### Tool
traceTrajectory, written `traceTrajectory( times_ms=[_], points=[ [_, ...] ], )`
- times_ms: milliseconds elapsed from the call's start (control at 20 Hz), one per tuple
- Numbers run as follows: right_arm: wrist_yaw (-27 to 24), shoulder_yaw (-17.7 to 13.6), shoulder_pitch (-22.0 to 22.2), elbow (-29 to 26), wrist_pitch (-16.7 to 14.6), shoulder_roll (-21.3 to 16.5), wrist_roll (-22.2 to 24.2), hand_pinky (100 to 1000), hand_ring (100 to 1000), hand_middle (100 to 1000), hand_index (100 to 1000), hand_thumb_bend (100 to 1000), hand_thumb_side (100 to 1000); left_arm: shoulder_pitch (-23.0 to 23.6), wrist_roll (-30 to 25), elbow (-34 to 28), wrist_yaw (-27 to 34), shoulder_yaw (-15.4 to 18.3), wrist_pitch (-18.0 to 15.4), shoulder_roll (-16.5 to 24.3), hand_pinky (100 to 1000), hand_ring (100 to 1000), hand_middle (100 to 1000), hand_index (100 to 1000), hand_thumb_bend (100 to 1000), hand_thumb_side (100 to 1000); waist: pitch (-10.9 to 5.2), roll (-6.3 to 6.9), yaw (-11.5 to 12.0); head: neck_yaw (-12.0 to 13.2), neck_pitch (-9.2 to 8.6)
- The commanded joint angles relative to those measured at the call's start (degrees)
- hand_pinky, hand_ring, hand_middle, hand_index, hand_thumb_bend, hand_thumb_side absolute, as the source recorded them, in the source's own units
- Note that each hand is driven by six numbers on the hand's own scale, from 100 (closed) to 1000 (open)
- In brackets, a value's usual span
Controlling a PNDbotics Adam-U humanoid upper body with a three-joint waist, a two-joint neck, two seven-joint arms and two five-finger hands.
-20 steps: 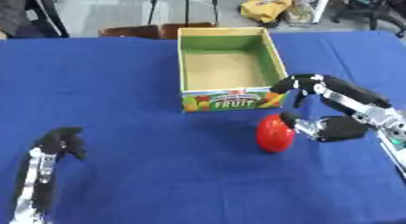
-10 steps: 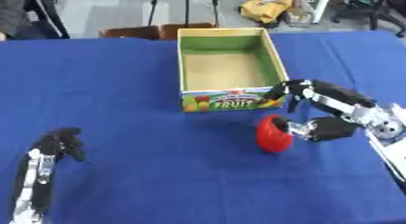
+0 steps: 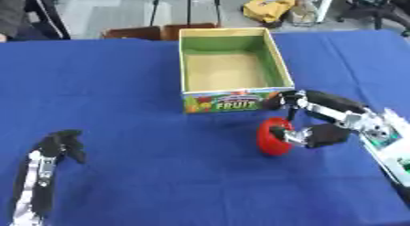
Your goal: Pick up objects on the table and place them in the box.
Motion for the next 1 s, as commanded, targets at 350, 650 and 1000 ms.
traceTrajectory(
  times_ms=[350, 650, 1000],
  points=[
    [3.06, 0.83, -0.91, 0.22, -1.82, -1.9, 1.22, 616, 844, 834, 896, 305, 856, -0.18, -0.16, -1.02, 0.14, 0.02, -0.03, 0.38, 560, 383, 464, 685, 624, 983, -1.1, 0.07, 0.0, -0.22, 0.41],
    [4.68, 1.73, -0.85, 0.67, -2.73, -2.09, 2.31, 617, 841, 836, 899, 319, 870, -0.16, -0.21, -1.02, 0.13, -0.02, -0.04, 0.36, 559, 383, 464, 684, 624, 983, -1.08, 0.03, 0.01, -0.32, 0.43],
    [6.31, 2.94, -0.67, 3.8, -3.49, -1.81, 3.37, 597, 832, 836, 903, 288, 878, -0.18, -0.22, -0.99, 0.11, -0.06, -0.04, 0.34, 559, 383, 464, 684, 625, 983, -0.95, 0.0, 0.09, -0.39, 0.44]
  ],
)
